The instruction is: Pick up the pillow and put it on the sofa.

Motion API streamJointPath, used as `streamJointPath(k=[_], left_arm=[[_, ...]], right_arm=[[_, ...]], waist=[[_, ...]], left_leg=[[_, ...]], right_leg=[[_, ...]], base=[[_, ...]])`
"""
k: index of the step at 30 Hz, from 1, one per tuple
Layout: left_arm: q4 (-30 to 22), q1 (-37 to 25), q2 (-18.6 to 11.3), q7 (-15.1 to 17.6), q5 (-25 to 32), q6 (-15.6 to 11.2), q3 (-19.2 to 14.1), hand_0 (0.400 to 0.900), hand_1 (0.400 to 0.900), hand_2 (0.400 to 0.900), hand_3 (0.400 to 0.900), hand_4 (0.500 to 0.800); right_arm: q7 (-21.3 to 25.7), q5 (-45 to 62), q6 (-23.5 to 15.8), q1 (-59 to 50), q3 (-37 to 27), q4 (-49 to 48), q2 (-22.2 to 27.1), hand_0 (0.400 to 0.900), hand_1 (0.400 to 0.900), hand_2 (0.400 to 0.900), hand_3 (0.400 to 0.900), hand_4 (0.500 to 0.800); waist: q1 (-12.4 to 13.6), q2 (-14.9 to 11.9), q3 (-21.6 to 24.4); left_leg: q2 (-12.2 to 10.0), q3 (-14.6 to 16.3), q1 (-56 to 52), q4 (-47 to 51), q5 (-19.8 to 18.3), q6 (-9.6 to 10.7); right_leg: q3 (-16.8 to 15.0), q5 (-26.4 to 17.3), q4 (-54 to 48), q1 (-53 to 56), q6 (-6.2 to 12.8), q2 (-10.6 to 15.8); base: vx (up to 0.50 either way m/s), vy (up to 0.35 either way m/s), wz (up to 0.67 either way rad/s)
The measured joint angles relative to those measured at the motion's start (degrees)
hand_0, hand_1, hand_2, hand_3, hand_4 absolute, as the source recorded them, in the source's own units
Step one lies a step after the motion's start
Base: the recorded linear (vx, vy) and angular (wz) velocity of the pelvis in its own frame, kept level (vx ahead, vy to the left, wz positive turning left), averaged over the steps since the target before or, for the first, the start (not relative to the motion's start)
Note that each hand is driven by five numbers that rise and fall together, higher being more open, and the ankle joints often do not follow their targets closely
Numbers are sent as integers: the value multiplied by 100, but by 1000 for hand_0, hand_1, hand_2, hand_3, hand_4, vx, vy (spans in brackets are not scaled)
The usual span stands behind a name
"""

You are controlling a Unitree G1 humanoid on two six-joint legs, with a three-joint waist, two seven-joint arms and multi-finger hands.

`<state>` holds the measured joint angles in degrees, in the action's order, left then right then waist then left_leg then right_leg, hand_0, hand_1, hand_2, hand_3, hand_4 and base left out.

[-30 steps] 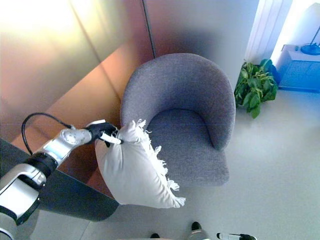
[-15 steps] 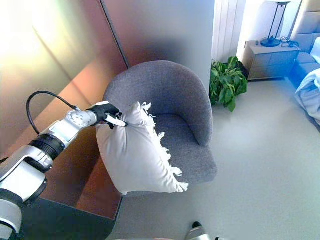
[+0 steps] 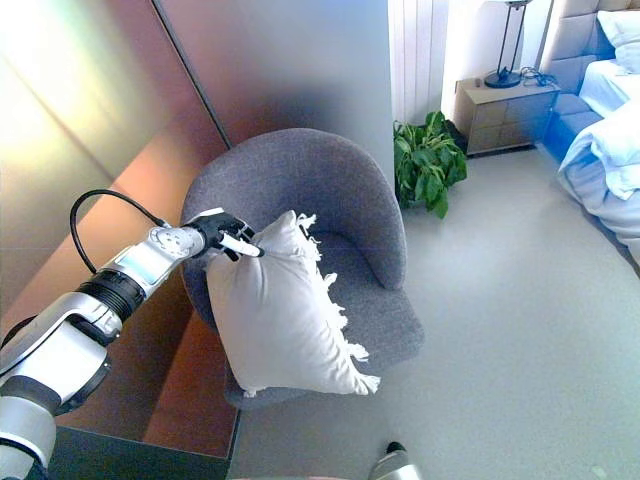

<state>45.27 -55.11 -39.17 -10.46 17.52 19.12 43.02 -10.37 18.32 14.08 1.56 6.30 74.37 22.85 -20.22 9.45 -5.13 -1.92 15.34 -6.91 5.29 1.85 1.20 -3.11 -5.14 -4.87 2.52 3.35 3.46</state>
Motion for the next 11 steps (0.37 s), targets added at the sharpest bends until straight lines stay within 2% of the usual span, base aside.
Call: streamJointPath(k=[4,11], left_arm=[[80,-161,-13,103,144,-5,-255,900,900,900,900,800],[231,-401,-81,103,228,-12,-388,900,900,900,900,800]], right_arm=[[-10,-1,-120,19,11,-4,0,900,900,900,900,800],[-16,0,-200,12,18,-12,-5,900,900,900,900,800]], waist=[[19,7,58],[35,14,177]], left_leg=[[1,-15,13,0,-6,2],[1,-25,19,0,-15,13]], right_leg=[[13,1,0,-4,1,5],[24,2,-1,-6,1,6]], base=[[-7,-7,1],[0,0,0]])
